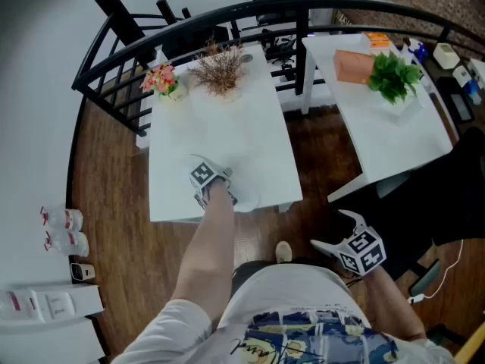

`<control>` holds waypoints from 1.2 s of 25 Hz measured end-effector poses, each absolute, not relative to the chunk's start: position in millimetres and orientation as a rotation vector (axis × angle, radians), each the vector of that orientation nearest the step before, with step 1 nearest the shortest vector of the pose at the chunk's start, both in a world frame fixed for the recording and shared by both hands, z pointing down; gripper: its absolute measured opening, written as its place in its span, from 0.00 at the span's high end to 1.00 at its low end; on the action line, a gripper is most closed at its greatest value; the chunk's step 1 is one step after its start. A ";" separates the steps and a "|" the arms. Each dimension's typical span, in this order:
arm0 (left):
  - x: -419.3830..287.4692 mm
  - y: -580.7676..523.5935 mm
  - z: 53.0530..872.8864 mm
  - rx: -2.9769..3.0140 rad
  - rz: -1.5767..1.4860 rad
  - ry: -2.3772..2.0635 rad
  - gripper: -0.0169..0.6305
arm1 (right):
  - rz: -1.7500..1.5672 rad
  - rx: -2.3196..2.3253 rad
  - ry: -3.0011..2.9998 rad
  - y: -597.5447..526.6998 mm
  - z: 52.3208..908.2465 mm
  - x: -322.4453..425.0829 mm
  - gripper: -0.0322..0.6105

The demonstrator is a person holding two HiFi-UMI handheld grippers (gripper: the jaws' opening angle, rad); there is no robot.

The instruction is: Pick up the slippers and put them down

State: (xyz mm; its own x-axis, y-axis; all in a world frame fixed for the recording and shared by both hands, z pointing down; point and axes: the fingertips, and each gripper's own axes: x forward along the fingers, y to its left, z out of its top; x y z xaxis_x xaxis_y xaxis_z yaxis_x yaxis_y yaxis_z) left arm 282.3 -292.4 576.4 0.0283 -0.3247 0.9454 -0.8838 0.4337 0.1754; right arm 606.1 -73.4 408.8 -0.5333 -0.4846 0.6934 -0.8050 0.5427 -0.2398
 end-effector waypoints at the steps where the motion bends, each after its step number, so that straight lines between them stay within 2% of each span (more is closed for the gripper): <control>1: 282.3 -294.3 578.6 1.103 0.620 -1.543 0.05 | 0.741 1.041 -2.214 -79.7 408.6 610.0 0.20; 5: 282.4 -299.1 583.5 1.114 0.682 -1.557 0.05 | 0.702 1.047 -2.218 -101.5 403.9 617.6 0.22; 6: 282.2 -299.1 582.4 1.131 0.701 -1.556 0.09 | 0.695 1.044 -2.223 -104.3 402.9 616.8 0.22; 7: 282.2 -298.9 580.2 1.157 0.722 -1.550 0.17 | 0.694 1.040 -2.229 -105.7 402.6 615.3 0.22; 12: 286.5 -298.1 561.5 1.348 0.850 -1.482 0.31 | 0.722 1.017 -2.250 -104.2 406.3 612.4 0.22; 19: 292.5 -263.8 562.1 1.486 1.075 -1.292 0.27 | 0.733 0.997 -2.283 -100.4 405.8 606.1 0.23; 21: 289.9 -260.9 563.3 1.492 1.128 -1.308 0.16 | 0.741 0.990 -2.287 -97.6 403.5 605.5 0.23; 22: 291.3 -260.6 564.8 1.487 1.142 -1.304 0.15 | 0.743 0.986 -2.286 -97.3 403.5 606.1 0.23; 28: 305.1 -267.5 575.3 1.502 1.122 -1.232 0.15 | 0.736 0.994 -2.264 -106.4 409.8 617.8 0.24; 30: 301.6 -266.8 573.0 1.532 1.134 -1.219 0.21 | 0.747 1.002 -2.265 -106.5 408.2 617.1 0.24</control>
